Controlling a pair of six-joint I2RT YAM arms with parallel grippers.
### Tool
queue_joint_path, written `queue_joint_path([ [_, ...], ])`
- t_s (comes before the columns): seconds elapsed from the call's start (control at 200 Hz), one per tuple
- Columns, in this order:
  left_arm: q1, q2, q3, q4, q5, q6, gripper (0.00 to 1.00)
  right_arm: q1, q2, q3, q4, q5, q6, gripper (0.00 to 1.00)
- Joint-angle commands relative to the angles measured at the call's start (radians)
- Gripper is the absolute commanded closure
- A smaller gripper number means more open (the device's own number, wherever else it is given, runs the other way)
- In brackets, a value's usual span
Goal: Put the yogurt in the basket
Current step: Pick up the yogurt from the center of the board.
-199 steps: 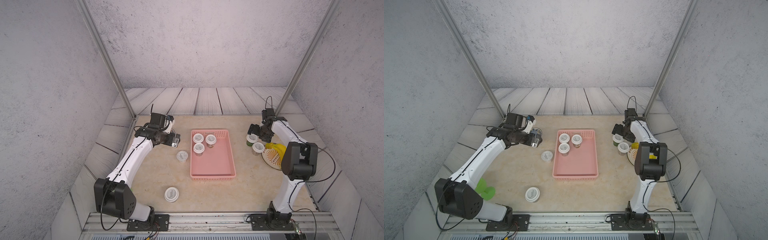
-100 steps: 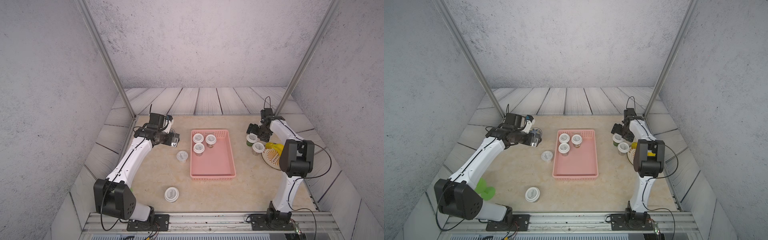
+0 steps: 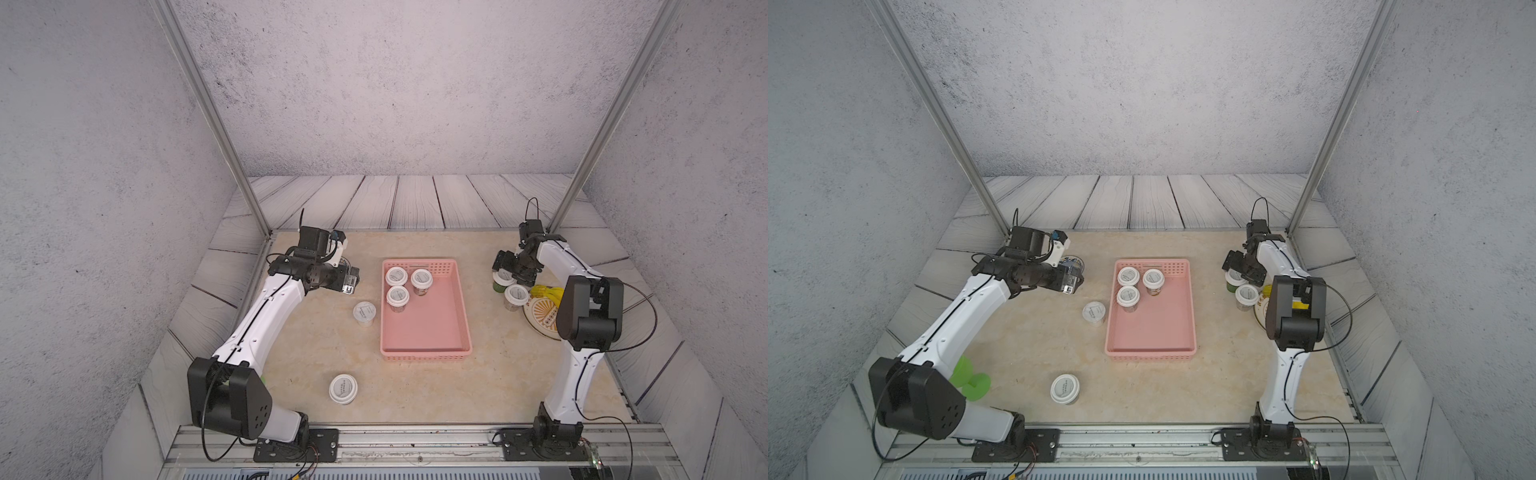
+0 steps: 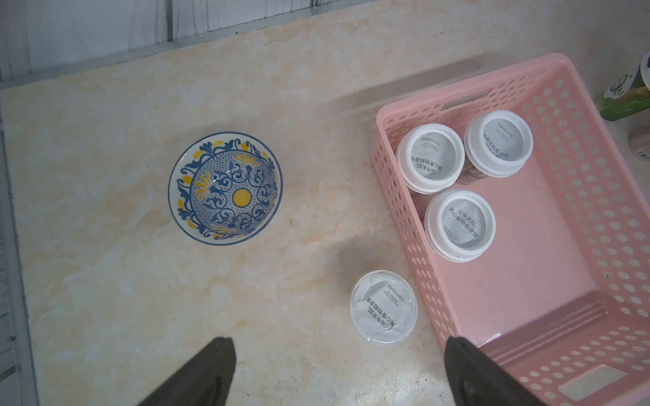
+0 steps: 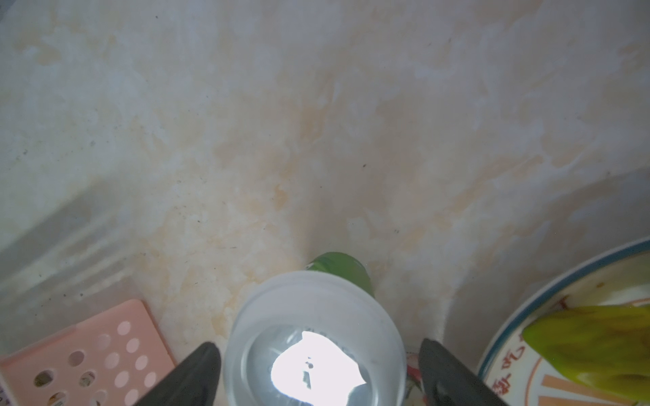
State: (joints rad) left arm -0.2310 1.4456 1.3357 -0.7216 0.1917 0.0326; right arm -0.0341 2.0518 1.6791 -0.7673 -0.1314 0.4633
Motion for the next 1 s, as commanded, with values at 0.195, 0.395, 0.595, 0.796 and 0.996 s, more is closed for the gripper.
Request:
queue_joint_path([
  [0.195, 0.009, -0.018, -0.017, 0.005, 0.009, -0.005, 0.02, -0.006, 0.014, 0.018, -0.003, -0.022, 0.011, 0.15],
  [0.395, 0.010, -0.017, -0.018, 0.006, 0.008, -0.003, 0.02, -0.005, 0.014, 0.016, -0.001, -0.024, 0.013, 0.18],
  [0.595, 0.010, -0.013, -0.025, 0.011, 0.006, -0.002, 0.02, -0.007, 0.013, 0.016, -0.001, -0.025, 0.014, 0.21],
  [0.796, 0.010, -0.016, -0.026, 0.011, 0.008, -0.002, 0.02, -0.006, 0.011, 0.016, -0.001, -0.024, 0.013, 0.22],
  [0.996, 0.012, -0.017, -0.026, 0.012, 0.007, -0.002, 0.02, -0.007, 0.002, 0.019, -0.004, -0.034, 0.017, 0.22],
])
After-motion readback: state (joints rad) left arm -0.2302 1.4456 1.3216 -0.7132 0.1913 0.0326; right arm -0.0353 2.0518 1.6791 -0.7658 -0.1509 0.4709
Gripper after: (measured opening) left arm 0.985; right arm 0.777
